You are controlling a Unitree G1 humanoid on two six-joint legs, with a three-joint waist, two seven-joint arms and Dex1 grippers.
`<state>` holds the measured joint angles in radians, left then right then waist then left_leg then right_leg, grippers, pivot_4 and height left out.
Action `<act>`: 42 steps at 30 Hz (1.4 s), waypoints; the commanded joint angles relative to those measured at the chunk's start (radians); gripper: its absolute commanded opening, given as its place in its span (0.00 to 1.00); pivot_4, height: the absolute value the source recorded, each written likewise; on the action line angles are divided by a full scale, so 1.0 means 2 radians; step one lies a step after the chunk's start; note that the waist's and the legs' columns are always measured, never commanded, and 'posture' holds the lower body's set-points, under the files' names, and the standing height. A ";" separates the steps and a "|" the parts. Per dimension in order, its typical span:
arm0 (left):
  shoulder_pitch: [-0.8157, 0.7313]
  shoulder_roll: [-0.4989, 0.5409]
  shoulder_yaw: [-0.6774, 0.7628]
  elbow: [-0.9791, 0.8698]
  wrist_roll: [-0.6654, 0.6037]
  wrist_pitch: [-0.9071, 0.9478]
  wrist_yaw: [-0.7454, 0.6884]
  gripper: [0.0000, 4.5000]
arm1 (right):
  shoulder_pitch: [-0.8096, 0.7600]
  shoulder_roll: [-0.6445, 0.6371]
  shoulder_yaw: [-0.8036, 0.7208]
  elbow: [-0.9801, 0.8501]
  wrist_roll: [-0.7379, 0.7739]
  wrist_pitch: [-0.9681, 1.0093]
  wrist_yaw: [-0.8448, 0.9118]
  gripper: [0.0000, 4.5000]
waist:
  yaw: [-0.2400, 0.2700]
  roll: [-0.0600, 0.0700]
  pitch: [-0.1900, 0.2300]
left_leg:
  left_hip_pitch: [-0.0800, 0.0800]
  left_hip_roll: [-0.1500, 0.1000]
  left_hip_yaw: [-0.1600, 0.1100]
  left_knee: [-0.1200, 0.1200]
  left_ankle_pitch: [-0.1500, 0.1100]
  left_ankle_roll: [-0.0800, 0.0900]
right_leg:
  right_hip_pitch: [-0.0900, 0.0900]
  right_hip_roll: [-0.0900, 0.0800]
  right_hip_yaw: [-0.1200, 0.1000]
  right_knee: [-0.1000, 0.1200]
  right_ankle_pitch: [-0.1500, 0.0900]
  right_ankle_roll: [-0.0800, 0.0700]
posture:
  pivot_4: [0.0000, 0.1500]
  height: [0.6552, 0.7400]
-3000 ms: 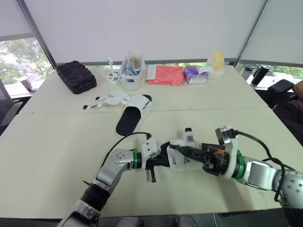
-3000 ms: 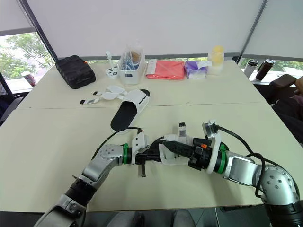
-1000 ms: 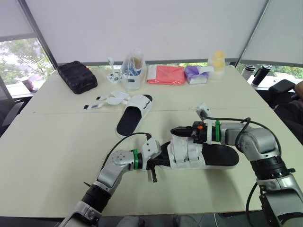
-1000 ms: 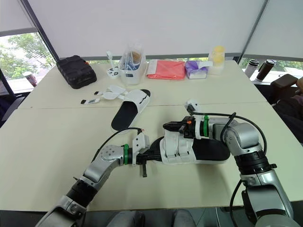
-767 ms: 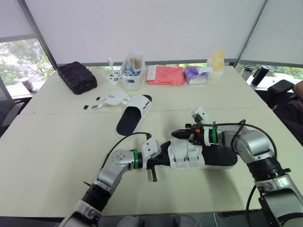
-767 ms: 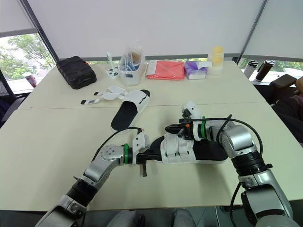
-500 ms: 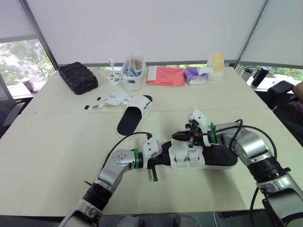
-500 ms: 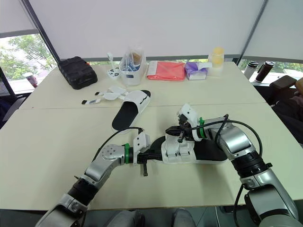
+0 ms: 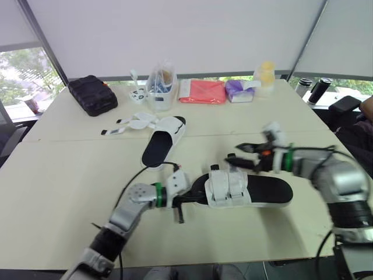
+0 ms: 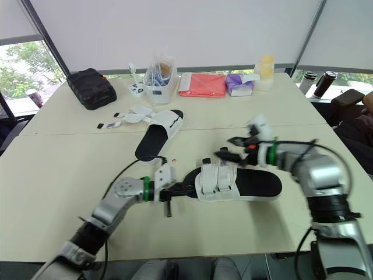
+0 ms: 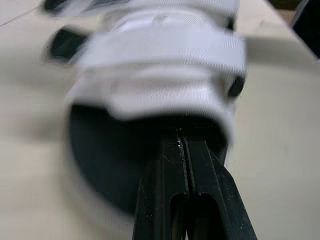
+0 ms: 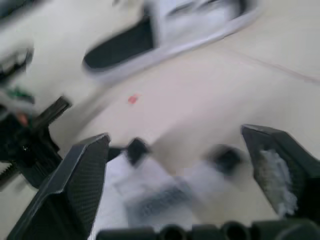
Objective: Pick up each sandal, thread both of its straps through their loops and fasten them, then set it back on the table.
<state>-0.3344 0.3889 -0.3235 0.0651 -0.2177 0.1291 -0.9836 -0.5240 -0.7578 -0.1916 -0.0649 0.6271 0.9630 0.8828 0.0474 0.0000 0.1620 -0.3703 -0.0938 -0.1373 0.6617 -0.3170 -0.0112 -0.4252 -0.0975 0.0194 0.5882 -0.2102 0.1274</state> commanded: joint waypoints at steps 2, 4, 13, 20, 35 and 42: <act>0.029 0.060 0.068 -0.064 -0.059 0.077 -0.020 0.00 | 0.052 -0.010 -0.088 -0.041 0.110 0.119 -0.001 0.99 | -0.006 -0.001 0.000 | -0.002 0.001 0.000 0.000 0.000 -0.001 | -0.003 0.000 0.000 0.003 0.000 -0.001 | 1.00 1.00; 0.033 0.085 0.085 -0.079 -0.074 0.095 -0.031 0.00 | 0.076 -0.018 -0.091 -0.038 0.111 0.129 -0.005 0.99 | -0.006 0.002 0.002 | -0.002 0.001 0.000 -0.001 0.001 -0.001 | -0.004 0.000 0.000 0.003 -0.001 -0.002 | 1.00 1.00; 0.033 0.196 0.151 -0.099 -0.115 0.148 -0.087 0.00 | 0.140 -0.046 -0.053 -0.020 0.115 0.138 0.035 0.99 | -0.005 0.003 0.007 | -0.003 0.001 0.002 0.000 0.001 -0.001 | -0.004 0.000 0.001 0.003 -0.001 -0.002 | 1.00 1.00; 0.002 0.204 0.170 -0.152 -0.176 0.219 -0.092 0.00 | 0.087 -0.009 -0.020 0.025 0.148 0.173 0.058 0.99 | -0.008 0.001 0.009 | -0.002 0.001 0.002 0.000 0.001 -0.002 | -0.004 0.000 0.001 0.004 -0.001 -0.002 | 1.00 1.00; -0.011 0.175 0.104 -0.135 -0.114 0.169 -0.089 0.00 | 0.020 0.054 0.049 0.076 0.135 0.171 0.049 0.05 | -0.019 0.000 0.009 | -0.002 0.000 0.002 0.000 0.003 -0.005 | -0.005 0.000 0.001 0.004 0.000 -0.002 | 1.00 1.00; -0.035 0.141 0.104 -0.101 -0.093 0.129 -0.068 0.00 | -0.012 0.136 -0.149 0.081 0.229 0.185 -0.121 0.01 | -0.018 0.000 0.009 | -0.002 0.001 0.001 0.000 0.003 -0.005 | -0.005 0.000 0.001 0.005 0.000 -0.003 | 1.00 1.00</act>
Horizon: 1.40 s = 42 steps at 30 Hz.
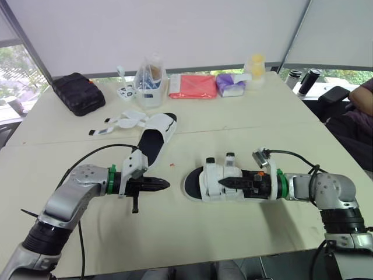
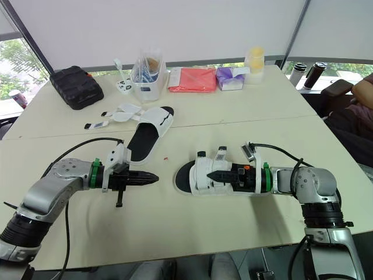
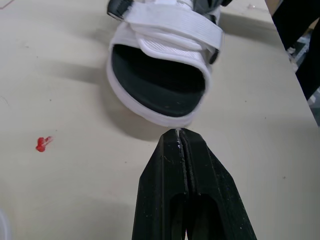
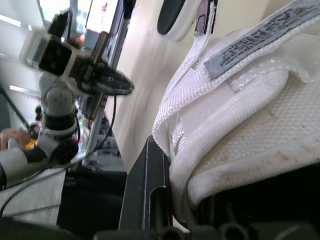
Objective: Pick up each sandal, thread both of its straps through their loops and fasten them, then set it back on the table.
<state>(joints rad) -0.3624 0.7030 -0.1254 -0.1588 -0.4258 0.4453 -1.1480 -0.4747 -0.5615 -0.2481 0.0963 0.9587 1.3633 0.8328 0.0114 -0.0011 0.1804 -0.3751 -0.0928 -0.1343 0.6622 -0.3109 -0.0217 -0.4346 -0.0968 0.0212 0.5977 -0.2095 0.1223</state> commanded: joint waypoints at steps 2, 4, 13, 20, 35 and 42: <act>-0.039 -0.035 0.000 0.031 0.025 -0.046 0.025 0.00 | -0.061 0.077 -0.182 -0.009 0.077 -0.059 -0.193 0.01 | 0.001 0.001 0.000 | 0.000 0.000 0.000 0.000 0.001 -0.001 | -0.001 0.000 0.000 0.000 0.000 0.000 | 1.00 1.00; -0.062 -0.067 -0.006 0.057 0.039 -0.066 0.046 0.00 | -0.089 0.118 -0.214 -0.019 0.050 -0.130 -0.292 0.01 | 0.001 0.001 0.000 | 0.000 0.000 0.000 0.000 0.001 -0.002 | -0.001 0.000 0.001 0.001 0.000 0.000 | 1.00 1.00; -0.102 -0.171 -0.013 0.098 0.056 -0.080 0.108 0.00 | -0.211 0.180 -0.224 0.193 -0.108 -0.446 -0.459 0.01 | -0.013 0.001 0.000 | -0.003 -0.001 0.002 0.000 0.001 -0.002 | -0.005 0.000 0.002 0.003 0.000 0.000 | 1.00 1.00; -0.074 -0.155 -0.007 0.053 0.048 -0.052 0.113 0.00 | -0.280 0.142 -0.234 0.392 -0.134 -0.588 -0.426 0.72 | -0.027 0.002 0.000 | -0.002 0.000 0.002 0.000 0.002 -0.002 | -0.005 0.000 0.003 0.006 0.000 -0.001 | 1.00 1.00; -0.033 -0.146 0.056 -0.008 0.080 -0.025 0.249 0.00 | 0.135 0.123 -0.064 -0.345 0.015 -0.232 -0.496 0.99 | -0.012 0.004 -0.001 | -0.002 -0.001 0.003 0.002 0.002 -0.002 | -0.006 0.000 0.004 0.008 0.000 -0.001 | 1.00 1.00; -0.052 -0.087 0.057 0.010 0.159 -0.066 0.288 0.19 | 0.187 0.030 0.025 -0.448 0.075 -0.216 -0.384 1.00 | -0.014 0.001 0.000 | 0.002 0.002 0.002 0.002 0.001 0.000 | -0.001 0.003 0.003 0.008 0.000 0.000 | 1.00 1.00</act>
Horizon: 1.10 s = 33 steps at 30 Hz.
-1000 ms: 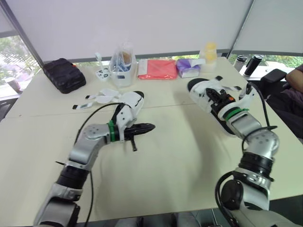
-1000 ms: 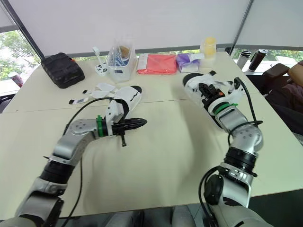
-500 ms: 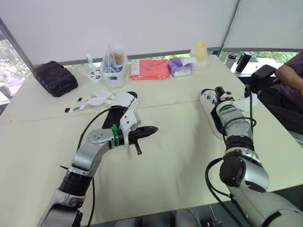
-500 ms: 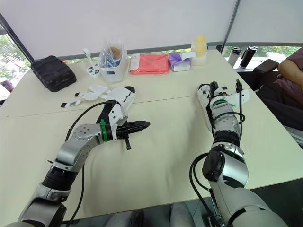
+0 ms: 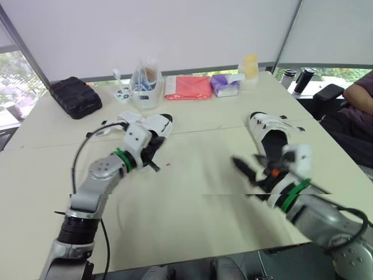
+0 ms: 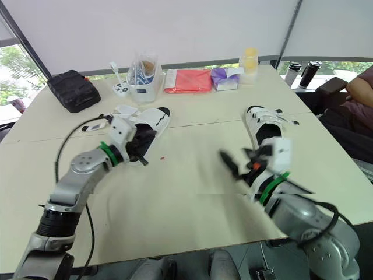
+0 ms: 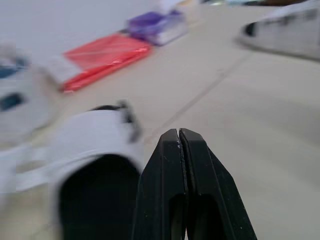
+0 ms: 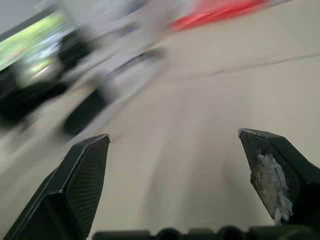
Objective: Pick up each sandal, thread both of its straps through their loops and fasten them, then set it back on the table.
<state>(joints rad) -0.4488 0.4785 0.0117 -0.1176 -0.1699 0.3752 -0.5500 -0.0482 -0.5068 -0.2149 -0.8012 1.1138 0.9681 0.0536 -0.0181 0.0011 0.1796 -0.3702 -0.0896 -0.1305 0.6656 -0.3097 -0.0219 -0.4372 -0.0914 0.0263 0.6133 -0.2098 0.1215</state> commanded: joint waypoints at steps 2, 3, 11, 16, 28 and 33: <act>-0.013 0.057 -0.035 0.006 0.082 -0.072 -0.009 0.39 | -0.053 0.003 0.033 0.016 -0.032 -0.028 0.012 1.00 | 0.003 0.000 0.000 | 0.001 0.000 0.000 0.000 0.000 0.000 | 0.001 0.000 0.000 0.000 0.000 0.000 | 1.00 1.00; -0.019 0.083 -0.059 0.026 0.133 -0.114 0.002 0.50 | -0.068 -0.005 0.055 0.026 -0.065 -0.038 0.023 1.00 | 0.004 0.000 0.000 | 0.001 0.000 0.000 0.000 0.000 0.000 | 0.001 0.000 0.000 0.000 0.000 0.000 | 1.00 1.00; -0.082 0.085 -0.120 0.197 0.280 -0.248 0.118 0.98 | -0.120 -0.002 0.147 0.134 -0.244 -0.144 0.083 1.00 | 0.014 -0.001 0.000 | -0.002 -0.001 0.000 0.000 0.002 -0.003 | -0.001 -0.001 0.000 0.000 0.000 0.000 | 1.00 1.00; -0.158 0.045 -0.162 0.338 0.335 -0.301 0.174 0.98 | -0.137 0.017 0.152 0.181 -0.293 -0.185 0.105 1.00 | 0.016 -0.001 0.000 | -0.002 -0.002 0.000 0.000 0.002 -0.003 | -0.002 -0.001 0.000 0.000 0.000 0.000 | 1.00 1.00; -0.354 -0.048 -0.243 0.688 0.420 -0.336 0.299 0.47 | -0.113 0.060 0.129 0.177 -0.340 -0.198 0.091 1.00 | 0.009 -0.002 0.000 | -0.002 -0.003 0.001 0.000 0.002 -0.003 | -0.002 -0.001 0.000 0.000 0.000 0.000 | 1.00 1.00; -0.364 -0.051 -0.249 0.708 0.426 -0.329 0.308 0.01 | -0.098 0.069 0.120 0.164 -0.350 -0.194 0.083 1.00 | 0.005 -0.003 0.000 | -0.002 -0.003 0.000 0.000 0.002 -0.003 | -0.002 -0.001 0.000 0.001 0.000 0.000 | 1.00 1.00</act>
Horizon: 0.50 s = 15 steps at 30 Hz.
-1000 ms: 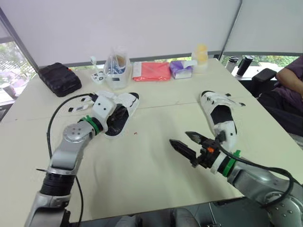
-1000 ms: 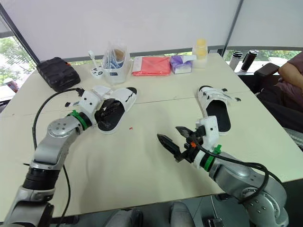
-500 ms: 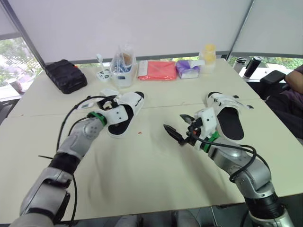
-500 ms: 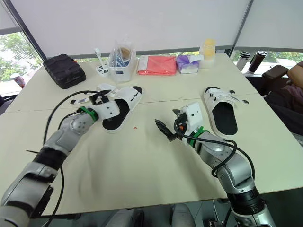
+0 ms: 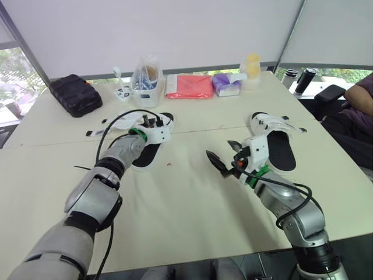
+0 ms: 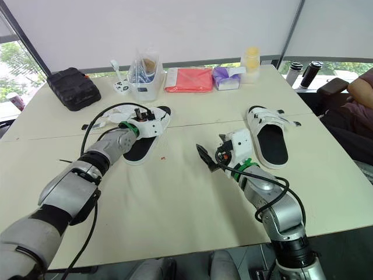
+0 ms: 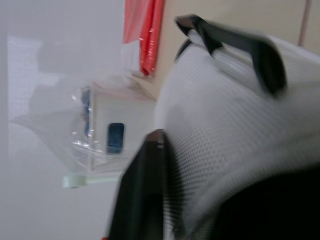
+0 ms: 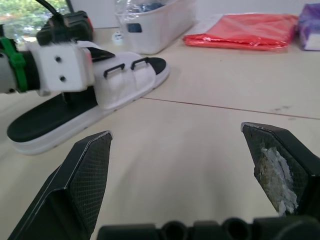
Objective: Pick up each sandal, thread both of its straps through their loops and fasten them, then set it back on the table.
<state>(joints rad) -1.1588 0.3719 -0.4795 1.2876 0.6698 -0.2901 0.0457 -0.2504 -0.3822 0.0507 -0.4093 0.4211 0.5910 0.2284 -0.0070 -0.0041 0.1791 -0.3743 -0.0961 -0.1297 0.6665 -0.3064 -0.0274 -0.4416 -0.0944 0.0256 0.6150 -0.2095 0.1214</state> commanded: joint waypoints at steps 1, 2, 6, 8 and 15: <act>-0.010 0.005 -0.005 0.006 0.007 0.001 0.009 0.01 | 0.005 0.008 -0.016 -0.034 -0.006 -0.005 -0.007 1.00 | -0.001 0.000 0.000 | 0.000 0.000 0.000 0.000 0.000 0.000 | 0.000 0.000 0.000 0.000 0.000 0.000 | 1.00 1.00; -0.010 0.009 -0.008 0.005 0.010 -0.004 0.012 0.01 | 0.007 0.011 -0.022 -0.035 -0.006 -0.005 -0.009 1.00 | -0.002 0.000 0.000 | 0.000 0.000 0.000 0.000 0.000 0.000 | 0.000 0.000 0.000 0.000 0.000 0.000 | 1.00 1.00; -0.011 0.042 -0.030 -0.023 0.033 -0.082 0.031 0.01 | 0.010 0.009 -0.060 -0.045 0.010 -0.004 -0.007 1.00 | -0.003 0.000 0.000 | 0.000 0.000 0.000 0.000 0.000 0.000 | 0.000 0.000 0.000 0.000 0.000 0.000 | 1.00 1.00; -0.010 0.072 -0.056 -0.057 0.057 -0.191 0.050 0.01 | 0.018 -0.006 -0.081 -0.058 0.024 -0.004 0.014 1.00 | -0.002 0.000 0.000 | 0.000 0.000 0.000 0.000 0.000 0.000 | -0.001 0.000 0.000 0.000 0.000 0.000 | 1.00 1.00; -0.004 0.162 -0.113 -0.182 0.164 -0.443 0.164 0.01 | 0.039 -0.076 -0.126 -0.058 0.084 0.021 0.110 1.00 | 0.002 0.000 0.000 | -0.001 0.000 0.001 0.000 0.000 0.000 | -0.001 -0.001 0.000 -0.001 0.000 0.000 | 1.00 1.00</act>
<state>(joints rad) -1.1520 0.6724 -0.6978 0.9921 0.9465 -1.1071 0.2887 -0.1703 -0.5141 -0.1764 -0.4903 0.5454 0.6180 0.4022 -0.0032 -0.0045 0.1792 -0.3762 -0.0956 -0.1284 0.6662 -0.3066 -0.0271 -0.4429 -0.0967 0.0266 0.6134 -0.2095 0.1214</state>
